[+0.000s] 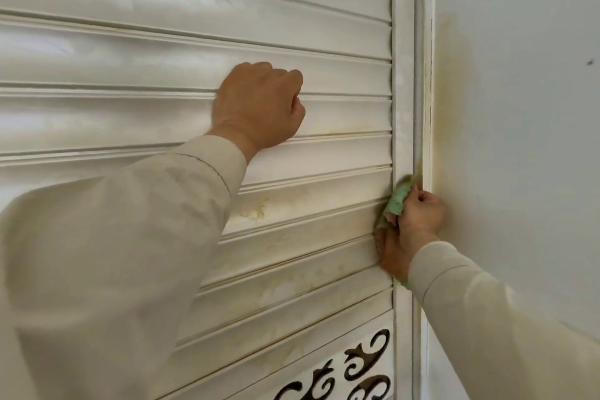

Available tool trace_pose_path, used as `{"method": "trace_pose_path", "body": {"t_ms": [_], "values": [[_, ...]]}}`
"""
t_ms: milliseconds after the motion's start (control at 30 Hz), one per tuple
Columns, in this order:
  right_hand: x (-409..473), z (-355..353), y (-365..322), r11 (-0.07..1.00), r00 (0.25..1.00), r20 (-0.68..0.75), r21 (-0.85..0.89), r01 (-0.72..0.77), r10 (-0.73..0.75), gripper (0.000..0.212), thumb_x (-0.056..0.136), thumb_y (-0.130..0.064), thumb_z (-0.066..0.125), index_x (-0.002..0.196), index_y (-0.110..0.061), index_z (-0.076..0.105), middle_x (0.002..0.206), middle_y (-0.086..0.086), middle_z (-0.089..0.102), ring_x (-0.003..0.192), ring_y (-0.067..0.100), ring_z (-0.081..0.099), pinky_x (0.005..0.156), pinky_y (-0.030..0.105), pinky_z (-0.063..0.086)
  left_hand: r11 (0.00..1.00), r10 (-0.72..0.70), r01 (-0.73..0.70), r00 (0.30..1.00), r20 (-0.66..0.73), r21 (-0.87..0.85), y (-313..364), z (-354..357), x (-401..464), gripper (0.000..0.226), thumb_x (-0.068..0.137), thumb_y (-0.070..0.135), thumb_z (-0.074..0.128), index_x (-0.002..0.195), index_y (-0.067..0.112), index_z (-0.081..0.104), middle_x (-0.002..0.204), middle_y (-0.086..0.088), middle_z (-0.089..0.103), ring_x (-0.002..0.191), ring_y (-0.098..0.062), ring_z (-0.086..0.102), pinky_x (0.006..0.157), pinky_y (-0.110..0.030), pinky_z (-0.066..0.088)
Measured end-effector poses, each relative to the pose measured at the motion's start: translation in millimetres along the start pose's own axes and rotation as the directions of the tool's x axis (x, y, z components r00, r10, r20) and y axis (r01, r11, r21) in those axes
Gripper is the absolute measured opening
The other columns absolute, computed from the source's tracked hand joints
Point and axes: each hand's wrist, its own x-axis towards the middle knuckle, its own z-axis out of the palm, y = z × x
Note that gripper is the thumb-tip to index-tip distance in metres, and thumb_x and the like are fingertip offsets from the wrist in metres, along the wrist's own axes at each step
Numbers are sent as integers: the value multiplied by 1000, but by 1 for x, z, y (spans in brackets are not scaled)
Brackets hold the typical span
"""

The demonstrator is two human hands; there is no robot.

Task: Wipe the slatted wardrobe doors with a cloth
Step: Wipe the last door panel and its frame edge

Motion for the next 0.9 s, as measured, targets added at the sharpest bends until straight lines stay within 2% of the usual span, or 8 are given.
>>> {"method": "trace_pose_path", "body": {"t_ms": [167, 300, 367, 500, 633, 733, 767, 900], "values": [[-55, -1, -35, 996, 997, 15, -32, -78, 78, 25, 103, -21, 49, 83, -10, 60, 44, 0, 53, 32, 12, 50, 32, 16, 39, 1000, -3, 3, 1000, -5, -7, 0, -1, -1, 13, 84, 25, 47, 74, 17, 48, 63, -1, 54, 63, -27, 40, 65, -38, 40], [-54, -1, -46, 999, 997, 79, -36, -18, 21, 16, 98, -12, 55, 85, -8, 65, 58, 7, 58, 55, 24, 59, 40, 23, 45, 1000, 0, 0, 1000, -16, 1, 1, 0, -1, 13, 84, 25, 47, 74, 16, 48, 62, 0, 51, 62, -27, 40, 64, -35, 33], [-60, 11, -54, 1000, 989, 146, -26, -5, 8, 14, 97, -8, 55, 88, -9, 66, 56, 5, 55, 47, 20, 54, 40, 22, 43, 1000, -5, 5, 1000, -18, 6, 0, 1, 0, 14, 84, 24, 47, 74, 15, 50, 62, 0, 50, 62, -27, 40, 64, -35, 33], [-64, 34, -50, 986, 958, 283, -167, 13, 35, 30, 68, -8, 57, 93, -18, 68, 86, 8, 69, 81, 30, 69, 68, 40, 60, 1000, -12, 12, 1000, -10, -2, 0, 3, 0, 13, 84, 25, 48, 75, 16, 51, 63, -1, 54, 64, -26, 39, 66, -36, 34], [-100, 53, -50, 987, 936, 351, -156, 23, 34, 17, 85, 6, 53, 88, -6, 65, 77, 12, 65, 62, 19, 66, 54, 22, 56, 1000, -18, 18, 1000, 23, -20, 0, 2, 1, 13, 84, 26, 50, 74, 17, 52, 64, 1, 56, 65, -26, 43, 67, -35, 35], [-136, 75, -35, 994, 883, 466, -112, -1, 53, 23, 83, 7, 54, 73, -10, 67, 74, 14, 68, 68, 27, 69, 67, 46, 62, 999, -21, 25, 997, 71, -48, -1, -1, 2, 13, 83, 27, 49, 73, 18, 50, 65, 2, 57, 68, -27, 45, 69, -36, 38], [-143, 78, -33, 992, 876, 478, -123, -5, 64, 21, 84, 6, 55, 75, -9, 67, 77, 15, 69, 70, 29, 70, 69, 45, 62, 998, -17, 24, 995, 95, -66, 2, -2, 2, 13, 84, 26, 49, 74, 18, 50, 67, 1, 58, 70, -27, 46, 70, -37, 39], [-145, 76, -39, 991, 875, 470, -116, -70, 117, 20, 89, 9, 52, 85, -6, 64, 87, 15, 67, 71, 23, 68, 52, 25, 57, 992, 28, -2, 979, 200, -125, 4, -23, -10, 10, 87, 24, 51, 78, 19, 52, 76, 0, 56, 78, -22, 40, 74, -37, 37]]}}
